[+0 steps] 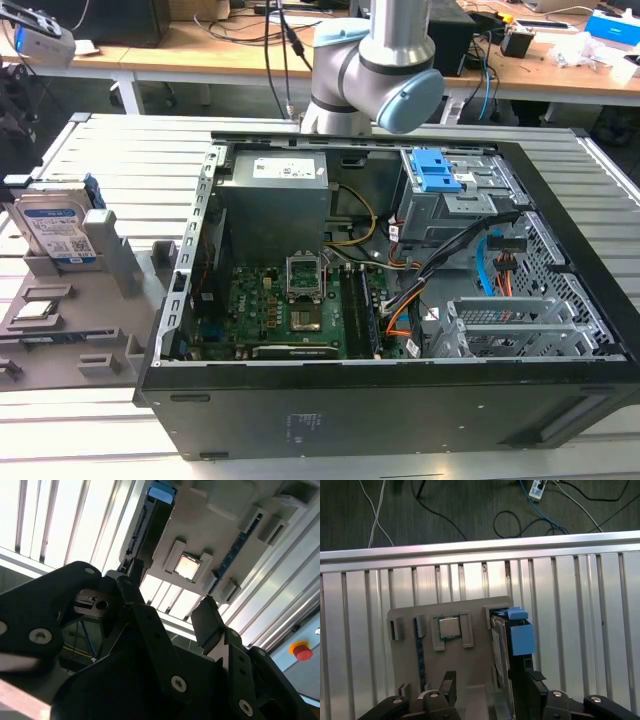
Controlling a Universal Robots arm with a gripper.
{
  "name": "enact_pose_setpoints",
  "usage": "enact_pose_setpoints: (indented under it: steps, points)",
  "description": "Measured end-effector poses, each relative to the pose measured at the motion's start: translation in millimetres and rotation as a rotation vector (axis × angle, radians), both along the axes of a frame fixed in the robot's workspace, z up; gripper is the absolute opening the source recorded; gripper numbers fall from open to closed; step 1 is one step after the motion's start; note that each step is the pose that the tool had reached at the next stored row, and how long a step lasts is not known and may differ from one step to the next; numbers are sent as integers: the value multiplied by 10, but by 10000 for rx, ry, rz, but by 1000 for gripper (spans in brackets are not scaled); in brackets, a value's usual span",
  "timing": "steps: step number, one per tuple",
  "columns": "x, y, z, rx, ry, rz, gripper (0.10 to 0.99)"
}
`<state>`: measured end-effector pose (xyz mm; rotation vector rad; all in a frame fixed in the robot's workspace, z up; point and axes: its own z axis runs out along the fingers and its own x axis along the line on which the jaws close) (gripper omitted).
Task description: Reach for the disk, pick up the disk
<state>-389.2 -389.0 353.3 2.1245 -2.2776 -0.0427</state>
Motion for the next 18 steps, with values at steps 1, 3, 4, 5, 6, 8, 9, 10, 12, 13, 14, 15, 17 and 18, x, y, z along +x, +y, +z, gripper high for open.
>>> enact_pose_setpoints:
  steps: [1, 3, 4, 5, 6, 8, 9, 10, 12, 13, 14, 15, 17, 18]
  points:
    - [0, 27, 0, 0, 1, 1, 663]
    - [-11, 101, -3, 1, -1, -2, 663]
    - [-29, 115, -11, 1, 0, 3, 663]
    - [-42, 120, -18, 0, 1, 23, 663]
    - [-58, 126, -29, 0, 0, 54, 663]
    - [-94, 144, -61, 2, -2, 129, 663]
    - [-118, 158, -89, 0, 0, 196, 663]
    - [-134, 169, -110, 0, 0, 260, 663]
    - [-154, 188, -134, 0, -1, 351, 663]
    - [-164, 200, -142, -1, -3, 388, 663]
    - [-173, 214, -152, 0, -6, 424, 663]
    - [-183, 225, -164, 0, -9, 456, 663]
    - [-209, 259, -210, 0, -13, 539, 663]
    - [-218, 278, -233, -3, -13, 561, 663]
